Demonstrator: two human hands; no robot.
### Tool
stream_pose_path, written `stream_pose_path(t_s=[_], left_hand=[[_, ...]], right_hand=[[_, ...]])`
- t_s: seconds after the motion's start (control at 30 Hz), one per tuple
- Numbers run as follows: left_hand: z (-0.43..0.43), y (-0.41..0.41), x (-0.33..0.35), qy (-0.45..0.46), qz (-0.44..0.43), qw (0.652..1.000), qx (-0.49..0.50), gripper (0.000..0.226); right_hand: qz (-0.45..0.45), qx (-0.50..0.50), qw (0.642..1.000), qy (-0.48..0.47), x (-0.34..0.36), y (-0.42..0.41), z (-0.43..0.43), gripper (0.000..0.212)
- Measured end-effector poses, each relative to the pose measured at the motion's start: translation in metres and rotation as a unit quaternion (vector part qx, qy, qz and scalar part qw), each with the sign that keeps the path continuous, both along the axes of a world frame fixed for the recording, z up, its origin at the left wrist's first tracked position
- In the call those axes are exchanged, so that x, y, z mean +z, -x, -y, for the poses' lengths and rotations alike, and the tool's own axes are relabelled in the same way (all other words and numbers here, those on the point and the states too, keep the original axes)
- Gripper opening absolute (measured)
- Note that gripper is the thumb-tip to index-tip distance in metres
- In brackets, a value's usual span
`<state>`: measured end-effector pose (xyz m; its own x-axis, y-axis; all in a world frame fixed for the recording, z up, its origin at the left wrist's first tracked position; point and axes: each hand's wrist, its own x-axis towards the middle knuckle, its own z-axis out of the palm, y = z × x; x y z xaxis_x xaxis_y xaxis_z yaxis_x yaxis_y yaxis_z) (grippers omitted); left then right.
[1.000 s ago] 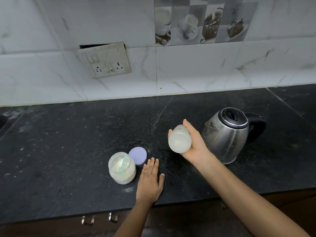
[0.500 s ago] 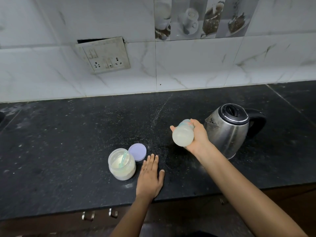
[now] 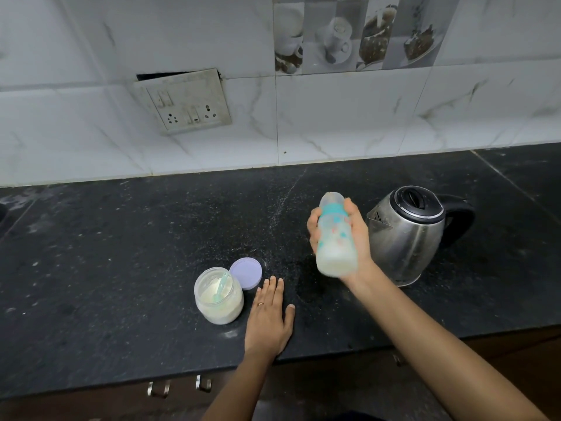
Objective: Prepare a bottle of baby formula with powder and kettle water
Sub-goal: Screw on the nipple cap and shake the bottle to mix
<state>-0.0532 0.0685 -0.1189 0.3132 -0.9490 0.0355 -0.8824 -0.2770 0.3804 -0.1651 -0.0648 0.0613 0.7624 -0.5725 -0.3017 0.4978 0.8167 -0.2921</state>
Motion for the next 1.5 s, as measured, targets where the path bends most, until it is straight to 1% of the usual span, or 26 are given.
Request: stream_pose_path(t_s=[0.07, 0.13, 0.2, 0.27, 0.33, 0.47, 0.63, 0.73, 0.77, 0.8, 0.83, 0.9, 0.93, 0.97, 1.0, 1.03, 1.07, 1.13, 1.17, 1.2, 1.27, 1.3, 1.37, 1.4, 1.43, 1.5], left_hand=[[0.000, 0.001, 0.001, -0.001, 0.000, 1.000, -0.001, 0.074], [-0.001, 0.001, 0.001, 0.000, -0.003, 1.000, 0.001, 0.074], [-0.001, 0.001, 0.002, 0.001, -0.004, 1.000, 0.000, 0.074], [-0.001, 0.001, 0.002, 0.002, -0.005, 1.000, -0.001, 0.074], [-0.001, 0.002, 0.002, 0.001, -0.006, 1.000, -0.002, 0.073], [-0.001, 0.000, 0.001, -0.003, -0.006, 1.000, -0.002, 0.072], [-0.001, 0.000, 0.000, -0.004, -0.011, 1.000, -0.001, 0.070], [0.000, -0.001, 0.000, 0.000, -0.004, 1.000, -0.002, 0.071], [-0.001, -0.001, 0.000, -0.001, 0.000, 1.000, -0.004, 0.072], [-0.001, 0.000, 0.000, -0.002, 0.001, 1.000, -0.005, 0.073], [-0.001, 0.000, 0.000, -0.003, -0.001, 1.000, -0.004, 0.073], [0.000, 0.000, 0.001, -0.001, -0.006, 1.000, -0.001, 0.073], [0.000, -0.001, 0.001, 0.002, -0.006, 1.000, -0.001, 0.073], [0.001, -0.001, 0.001, 0.004, -0.005, 1.000, -0.003, 0.072], [0.000, 0.000, 0.000, 0.002, -0.003, 1.000, -0.005, 0.072], [-0.001, 0.001, 0.000, -0.001, -0.003, 1.000, -0.004, 0.072], [-0.002, 0.001, 0.001, -0.002, -0.004, 1.000, -0.002, 0.072], [-0.002, 0.000, 0.002, -0.001, -0.009, 1.000, 0.000, 0.072], [-0.001, -0.001, 0.002, 0.001, -0.008, 1.000, -0.001, 0.072], [0.000, -0.001, 0.001, 0.002, -0.006, 1.000, -0.002, 0.072], [0.000, 0.000, 0.001, 0.001, -0.002, 1.000, -0.001, 0.072], [0.000, 0.001, 0.000, -0.002, -0.002, 1.000, -0.002, 0.071], [0.000, 0.000, -0.001, -0.005, -0.001, 1.000, 0.001, 0.071], [0.000, -0.001, -0.001, -0.005, 0.000, 1.000, 0.002, 0.072], [0.001, -0.001, -0.001, -0.003, 0.001, 1.000, 0.001, 0.072], [0.001, 0.001, -0.001, 0.000, 0.000, 1.000, 0.000, 0.072]], right_hand=[[-0.029, -0.075, 0.995, -0.057, 0.001, -0.006, 0.003, 0.046], [-0.072, -0.108, 0.990, -0.050, 0.002, -0.009, 0.003, 0.048], [-0.109, -0.106, 0.987, -0.042, 0.001, -0.010, -0.001, 0.043], [-0.130, -0.105, 0.984, -0.067, 0.001, -0.010, -0.001, 0.037], [-0.154, -0.110, 0.978, -0.090, 0.002, -0.009, 0.001, 0.038], [-0.200, -0.104, 0.969, -0.099, 0.001, -0.010, 0.002, 0.037], [-0.209, -0.078, 0.973, -0.062, 0.014, -0.008, 0.001, 0.033], [-0.193, -0.103, 0.974, -0.065, 0.021, -0.011, 0.009, 0.036], [-0.194, -0.106, 0.974, -0.050, 0.021, -0.010, 0.012, 0.034], [-0.197, -0.093, 0.975, -0.030, 0.020, -0.008, 0.013, 0.031], [-0.203, -0.058, 0.977, -0.010, 0.016, -0.006, 0.014, 0.032], [-0.214, 0.011, 0.977, 0.004, 0.014, -0.005, 0.013, 0.042], [-0.211, 0.008, 0.977, 0.001, 0.014, -0.006, 0.013, 0.039], [-0.210, -0.022, 0.977, 0.006, 0.011, -0.007, 0.016, 0.032], [-0.213, -0.054, 0.975, 0.020, 0.007, -0.007, 0.019, 0.025], [-0.210, -0.066, 0.975, 0.040, 0.004, -0.006, 0.019, 0.022], [-0.194, -0.052, 0.978, 0.048, 0.001, -0.005, 0.018, 0.024], [-0.158, -0.008, 0.987, 0.020, -0.001, -0.004, 0.012, 0.044], [-0.140, -0.006, 0.990, 0.003, -0.004, -0.005, 0.011, 0.050], [-0.133, -0.017, 0.991, 0.001, -0.007, -0.006, 0.012, 0.047], [-0.162, -0.033, 0.986, 0.017, -0.012, -0.008, 0.009, 0.031], [-0.168, 0.002, 0.985, 0.030, -0.014, -0.008, 0.004, 0.028], [-0.181, 0.094, 0.975, 0.088, -0.018, -0.006, -0.005, 0.035], [-0.195, 0.100, 0.969, 0.112, -0.018, -0.007, -0.006, 0.039], [-0.196, 0.069, 0.971, 0.116, -0.018, -0.008, -0.003, 0.041], [-0.187, -0.034, 0.980, 0.067, -0.018, -0.010, 0.007, 0.042]])
